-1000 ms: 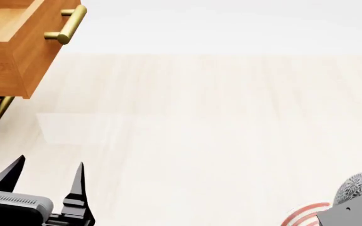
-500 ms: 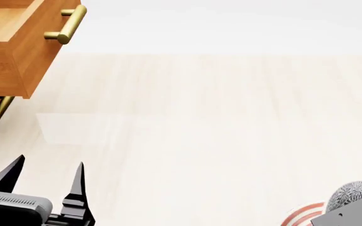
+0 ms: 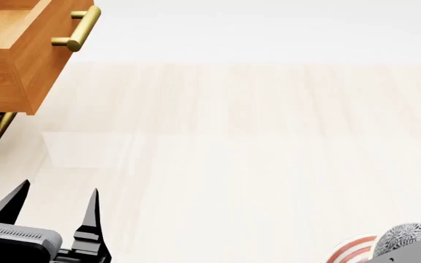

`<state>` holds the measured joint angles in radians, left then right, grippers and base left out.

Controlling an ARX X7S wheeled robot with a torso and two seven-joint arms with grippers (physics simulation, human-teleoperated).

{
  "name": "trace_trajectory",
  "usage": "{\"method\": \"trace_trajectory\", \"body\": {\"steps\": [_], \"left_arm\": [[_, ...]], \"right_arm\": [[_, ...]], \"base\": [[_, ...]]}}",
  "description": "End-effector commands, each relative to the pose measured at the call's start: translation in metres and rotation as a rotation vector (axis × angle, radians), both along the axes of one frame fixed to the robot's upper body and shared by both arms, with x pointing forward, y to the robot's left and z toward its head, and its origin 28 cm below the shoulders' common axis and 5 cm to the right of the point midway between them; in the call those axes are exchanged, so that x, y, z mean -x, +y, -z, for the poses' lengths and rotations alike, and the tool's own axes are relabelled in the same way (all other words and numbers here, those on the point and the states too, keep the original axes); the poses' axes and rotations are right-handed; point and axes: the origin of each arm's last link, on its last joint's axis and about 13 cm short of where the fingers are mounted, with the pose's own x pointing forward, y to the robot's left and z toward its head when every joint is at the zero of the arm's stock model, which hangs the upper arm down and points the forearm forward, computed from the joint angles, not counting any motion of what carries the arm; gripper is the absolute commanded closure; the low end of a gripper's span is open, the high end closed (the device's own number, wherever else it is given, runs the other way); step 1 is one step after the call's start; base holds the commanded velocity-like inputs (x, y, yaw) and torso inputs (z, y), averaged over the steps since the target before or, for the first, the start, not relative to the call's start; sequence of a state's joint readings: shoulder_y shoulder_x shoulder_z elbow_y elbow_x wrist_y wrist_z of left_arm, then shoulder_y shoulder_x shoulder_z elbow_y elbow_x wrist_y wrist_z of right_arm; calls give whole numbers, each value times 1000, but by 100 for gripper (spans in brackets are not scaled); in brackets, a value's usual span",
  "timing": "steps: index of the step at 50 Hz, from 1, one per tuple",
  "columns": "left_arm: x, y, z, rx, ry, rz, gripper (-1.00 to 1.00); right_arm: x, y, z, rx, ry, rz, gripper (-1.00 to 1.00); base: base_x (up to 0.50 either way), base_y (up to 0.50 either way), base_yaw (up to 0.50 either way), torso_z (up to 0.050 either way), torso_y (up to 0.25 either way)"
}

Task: Put the bowl on the plate.

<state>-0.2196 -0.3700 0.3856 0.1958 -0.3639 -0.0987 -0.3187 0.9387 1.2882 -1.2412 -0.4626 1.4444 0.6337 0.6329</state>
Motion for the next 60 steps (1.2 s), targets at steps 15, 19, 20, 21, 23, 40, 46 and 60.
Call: {"method": "trace_trajectory", "body": {"steps": [15,19,20,21,23,40,46,60], "left_arm": [[2,-1,-2,-1,-1,3,-100],[2,-1,-3,0,-3,4,-100],[2,-1,-2,-1,-3,4,-100],[2,-1,-3,0,-3,5,-100],[2,-1,-3,0,-2,5,-100],[2,-2,-3,-1,-5,10,-100],[3,-2,-4,0,-7,10,-100],[3,-3,-5,1,-9,13,-100]], "right_arm": [[-5,-2,14,-15,6,7,100],[-6,-2,16,-19,8,9,100],[-6,-2,16,-21,9,9,100],[-7,-2,17,-20,10,9,100],[-6,-2,17,-18,12,9,100],[-2,-3,14,-25,-3,23,-100],[-2,-2,12,-24,-17,21,-100],[2,6,-12,-153,-149,-60,-100]], "base": [[0,0,0,0,0],[0,0,0,0,0],[0,0,0,0,0],[0,0,0,0,0],[0,0,0,0,0],[0,0,0,0,0],[0,0,0,0,0],[0,0,0,0,0]]}}
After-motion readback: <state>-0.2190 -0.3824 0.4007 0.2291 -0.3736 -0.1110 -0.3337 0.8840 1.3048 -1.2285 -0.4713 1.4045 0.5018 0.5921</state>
